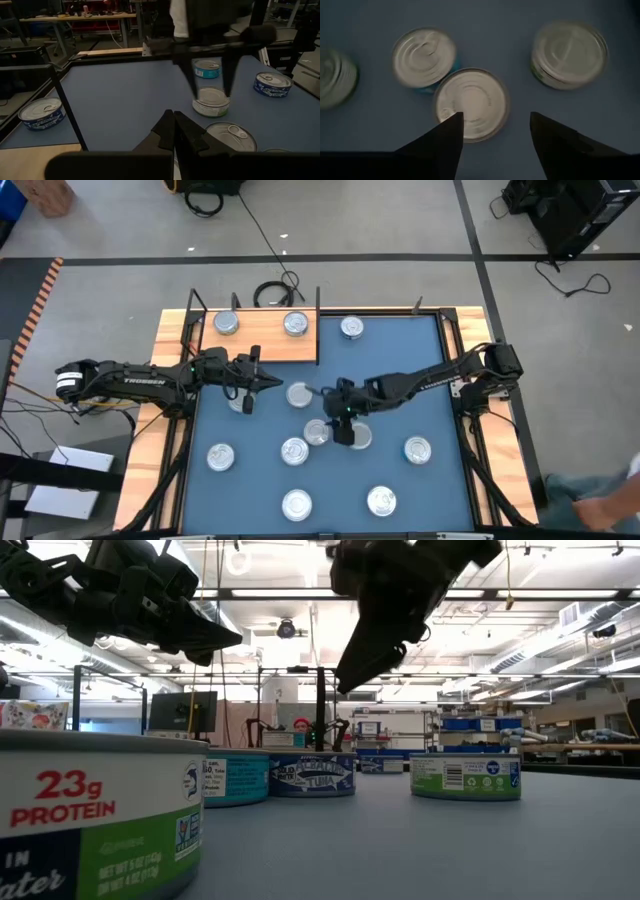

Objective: Stack canned seafood by type on shelf
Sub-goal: Put the blue tuna can on the shelf

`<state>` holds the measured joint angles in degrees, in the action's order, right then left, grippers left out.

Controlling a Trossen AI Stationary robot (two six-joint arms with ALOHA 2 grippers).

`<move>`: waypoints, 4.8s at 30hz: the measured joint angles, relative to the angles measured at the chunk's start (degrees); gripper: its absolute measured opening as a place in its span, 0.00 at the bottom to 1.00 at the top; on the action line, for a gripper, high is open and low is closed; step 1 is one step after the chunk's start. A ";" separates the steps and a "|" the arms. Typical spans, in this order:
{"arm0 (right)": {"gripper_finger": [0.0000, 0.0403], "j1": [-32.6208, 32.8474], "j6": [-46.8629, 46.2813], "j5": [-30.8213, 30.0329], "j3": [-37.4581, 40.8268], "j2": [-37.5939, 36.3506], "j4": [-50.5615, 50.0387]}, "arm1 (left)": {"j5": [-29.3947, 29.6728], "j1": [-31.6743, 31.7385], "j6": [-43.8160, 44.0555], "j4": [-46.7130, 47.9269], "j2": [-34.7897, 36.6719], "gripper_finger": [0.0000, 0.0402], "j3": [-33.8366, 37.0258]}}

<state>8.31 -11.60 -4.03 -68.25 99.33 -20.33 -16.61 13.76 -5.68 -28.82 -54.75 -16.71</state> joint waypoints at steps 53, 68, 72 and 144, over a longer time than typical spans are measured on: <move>0.02 3.99 24.51 -0.57 -3.62 10.29 -2.83 | 0.71 -0.39 -1.76 0.02 0.01 0.01 -0.02; 0.01 -2.15 -7.81 12.95 -13.17 10.24 -4.58 | 0.73 -0.39 -1.57 0.07 0.01 0.01 -0.02; 0.01 -4.55 -13.68 16.84 -12.88 10.23 -4.93 | 0.73 -0.39 -1.19 0.28 0.01 0.01 -0.02; 0.24 -7.27 7.42 -7.01 -7.69 10.19 -16.03 | 1.32 -0.39 0.04 0.50 -0.01 0.01 0.00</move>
<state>1.04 -4.19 -11.04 -75.93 109.52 -36.36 -15.29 13.37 -5.65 -28.32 -54.76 -16.71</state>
